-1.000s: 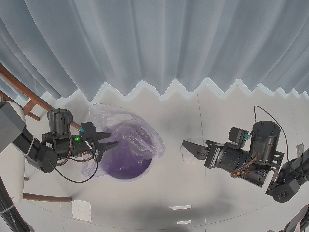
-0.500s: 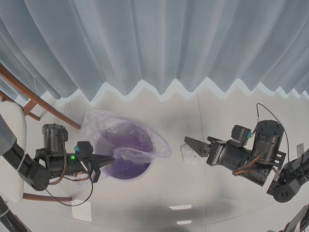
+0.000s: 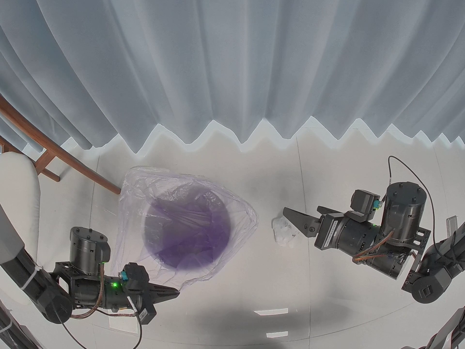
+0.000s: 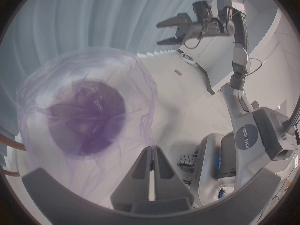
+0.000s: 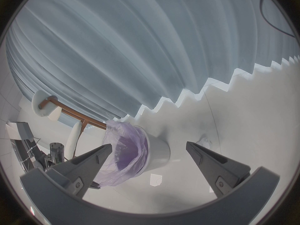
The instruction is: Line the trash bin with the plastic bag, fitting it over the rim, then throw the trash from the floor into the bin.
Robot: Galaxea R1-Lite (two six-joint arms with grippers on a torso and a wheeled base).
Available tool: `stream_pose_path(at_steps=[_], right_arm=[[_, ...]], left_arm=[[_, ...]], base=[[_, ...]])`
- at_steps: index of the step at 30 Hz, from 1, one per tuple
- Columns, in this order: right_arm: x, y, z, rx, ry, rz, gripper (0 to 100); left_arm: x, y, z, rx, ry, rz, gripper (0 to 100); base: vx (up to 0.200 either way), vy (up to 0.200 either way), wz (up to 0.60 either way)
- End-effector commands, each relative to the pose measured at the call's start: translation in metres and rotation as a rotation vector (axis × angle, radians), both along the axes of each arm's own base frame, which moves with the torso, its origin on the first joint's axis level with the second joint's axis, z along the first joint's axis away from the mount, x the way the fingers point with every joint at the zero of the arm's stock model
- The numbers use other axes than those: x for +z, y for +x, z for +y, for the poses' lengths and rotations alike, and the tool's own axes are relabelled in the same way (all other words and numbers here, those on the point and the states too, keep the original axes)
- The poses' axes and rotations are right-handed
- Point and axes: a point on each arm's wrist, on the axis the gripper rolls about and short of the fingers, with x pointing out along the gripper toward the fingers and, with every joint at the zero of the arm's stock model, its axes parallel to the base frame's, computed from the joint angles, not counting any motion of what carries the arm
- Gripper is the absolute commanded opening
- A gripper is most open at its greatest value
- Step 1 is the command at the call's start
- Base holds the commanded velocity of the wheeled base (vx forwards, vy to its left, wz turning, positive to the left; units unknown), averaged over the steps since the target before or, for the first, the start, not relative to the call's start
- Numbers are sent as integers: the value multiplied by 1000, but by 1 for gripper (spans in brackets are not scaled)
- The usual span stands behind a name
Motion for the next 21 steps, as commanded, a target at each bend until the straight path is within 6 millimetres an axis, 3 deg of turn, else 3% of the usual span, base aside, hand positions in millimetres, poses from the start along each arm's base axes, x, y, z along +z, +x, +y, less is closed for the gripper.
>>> stream_pose_path(at_steps=[1, 8, 21], right_arm=[[2, 4, -4, -21, 3, -7, 100], [-3, 3, -5, -17, -20, 1, 100], [-6, 4, -4, -16, -38, 2, 100]], left_arm=[[-32, 1, -15, -30, 96, 102, 0], [-66, 10, -42, -69, 146, 96, 0], [-69, 31, -57, -50, 129, 39, 0]], base=[[0, 0, 0], [0, 0, 0], [0, 0, 0]])
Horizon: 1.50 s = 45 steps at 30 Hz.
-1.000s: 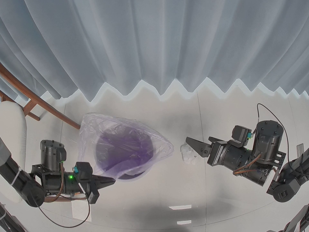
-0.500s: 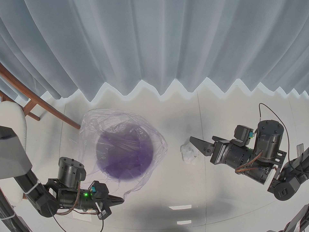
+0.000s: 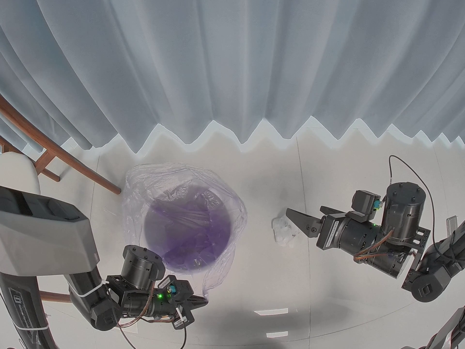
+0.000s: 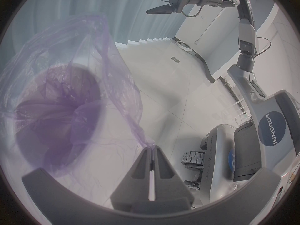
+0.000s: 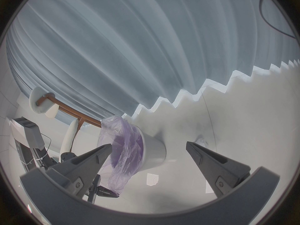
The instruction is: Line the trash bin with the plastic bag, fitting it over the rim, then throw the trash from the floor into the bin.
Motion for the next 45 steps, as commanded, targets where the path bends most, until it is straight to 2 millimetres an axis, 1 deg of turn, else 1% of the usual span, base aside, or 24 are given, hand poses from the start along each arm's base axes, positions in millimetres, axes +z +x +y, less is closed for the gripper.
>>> stream_pose_path(at_steps=[1, 2, 3, 7, 9, 10, 11, 12, 16, 17, 20, 21, 22, 23, 26, 29, 31, 34, 35, 36, 37, 38, 40, 45], right_arm=[[-5, 2, 1, -1, -10, 13, 100], [-5, 2, 1, -1, -12, 15, 100], [-6, 2, 2, -1, -14, 18, 100], [-8, 3, 2, -2, -17, 21, 100], [-7, 4, 2, -2, -15, 19, 100], [-7, 4, 2, -2, -14, 18, 100], [-7, 3, 2, -2, -16, 20, 100], [-7, 3, 2, -2, -16, 20, 100], [-13, 5, 3, 0, -30, 37, 100], [-14, 5, 4, 1, -33, 40, 100], [-25, 8, 7, 6, -67, 62, 100], [-25, 8, 7, 6, -67, 62, 100], [-31, 10, 7, 6, -82, 72, 100], [-31, 10, 8, 6, -83, 73, 100], [-36, 13, 10, 7, -76, 58, 100], [-39, 16, 12, 4, -65, 38, 100], [-39, 18, 13, 0, -48, 6, 100], [-40, 19, 14, 4, -48, -12, 100], [-42, 17, 14, 11, -59, -6, 100], [-42, 17, 14, 11, -59, -6, 100], [-43, 15, 13, 14, -69, -3, 100], [-44, 15, 14, 16, -71, -3, 100], [-46, 16, 14, 16, -74, 2, 100], [-51, 16, 16, 21, -84, 14, 100]], left_arm=[[-11, 2, -2, -2, 17, 29, 0], [-11, 2, -2, -2, 18, 31, 0], [-11, 1, -2, -4, 19, 33, 100], [-8, -4, 0, -3, 12, 37, 100], [14, -13, 5, 9, -40, -7, 100], [14, -13, 5, 8, -43, -8, 100], [28, -21, 6, 34, -101, -20, 100], [34, -24, 6, 42, -128, -25, 100], [82, -50, 2, 103, -399, -50, 100], [88, -52, 2, 116, -431, -59, 100], [116, -49, 4, 231, -562, -161, 100], [116, -49, 4, 231, -562, -161, 100], [131, -47, 6, 305, -616, -245, 100], [132, -47, 7, 308, -620, -251, 100], [149, -51, 19, 412, -665, -351, 100], [155, -49, 25, 439, -677, -378, 100], [174, -42, 34, 475, -736, -456, 100], [203, -35, 60, 537, -815, -559, 100], [206, -35, 67, 541, -822, -566, 100], [206, -35, 67, 541, -822, -566, 100], [204, -37, 79, 552, -794, -550, 100], [203, -38, 83, 563, -781, -542, 100], [199, -42, 88, 570, -752, -511, 100], [187, -42, 90, 595, -688, -428, 100]], base=[[0, 0, 0], [0, 0, 0], [0, 0, 0], [0, 0, 0], [0, 0, 0], [0, 0, 0], [0, 0, 0], [0, 0, 0], [0, 0, 0], [0, 0, 0], [0, 0, 0], [0, 0, 0], [0, 0, 0], [0, 0, 0], [0, 0, 0], [0, 0, 0], [0, 0, 0], [0, 0, 0], [0, 0, 0], [0, 0, 0], [0, 0, 0], [0, 0, 0], [0, 0, 0], [0, 0, 0]])
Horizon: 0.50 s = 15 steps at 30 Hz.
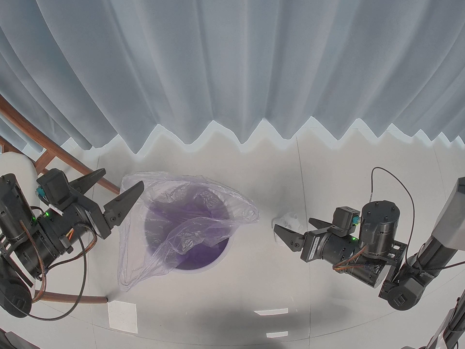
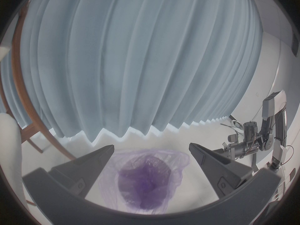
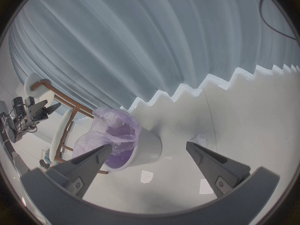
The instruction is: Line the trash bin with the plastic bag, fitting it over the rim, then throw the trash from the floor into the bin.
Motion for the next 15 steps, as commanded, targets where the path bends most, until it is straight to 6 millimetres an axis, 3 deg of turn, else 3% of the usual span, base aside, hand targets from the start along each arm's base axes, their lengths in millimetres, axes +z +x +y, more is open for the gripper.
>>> stream_pose_path(at_steps=[1, 8, 15], right_arm=[[-8, 0, 4, 11, -16, 17, 100], [-10, 8, 17, 33, -18, -2, 100], [-8, 32, 34, 66, -88, -126, 100]], left_arm=[[0, -8, 12, 34, 10, 30, 100], [-15, 5, 16, 67, 37, 129, 100], [-30, 20, 17, 85, 56, 196, 100]], base=[[0, 0, 0], [0, 0, 0], [0, 0, 0]])
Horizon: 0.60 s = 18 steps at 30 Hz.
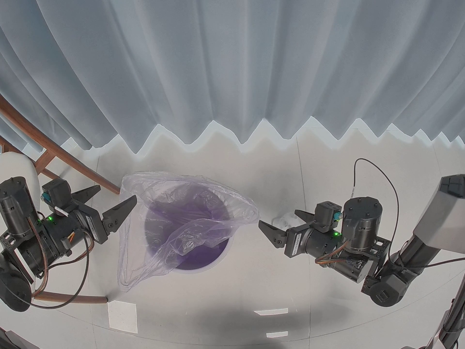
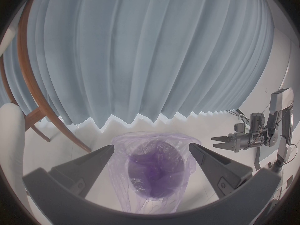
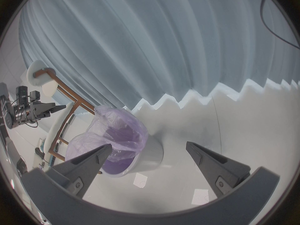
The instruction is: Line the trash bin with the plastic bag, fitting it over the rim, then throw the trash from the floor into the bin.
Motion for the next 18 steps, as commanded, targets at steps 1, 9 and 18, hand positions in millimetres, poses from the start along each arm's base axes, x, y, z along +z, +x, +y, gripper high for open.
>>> stream_pose_path(at_steps=[1, 9, 18], right_arm=[[-3, 16, 13, 18, -33, -55, 100], [4, 35, 31, 118, -31, -178, 100], [6, 54, 47, 181, -4, -239, 100]], left_arm=[[-14, 12, -1, 8, 17, 63, 100], [-17, 37, -8, 15, 3, 4, 100], [-38, 40, -14, -7, -11, -64, 100]], base=[[0, 0, 0], [0, 0, 0], [0, 0, 0]])
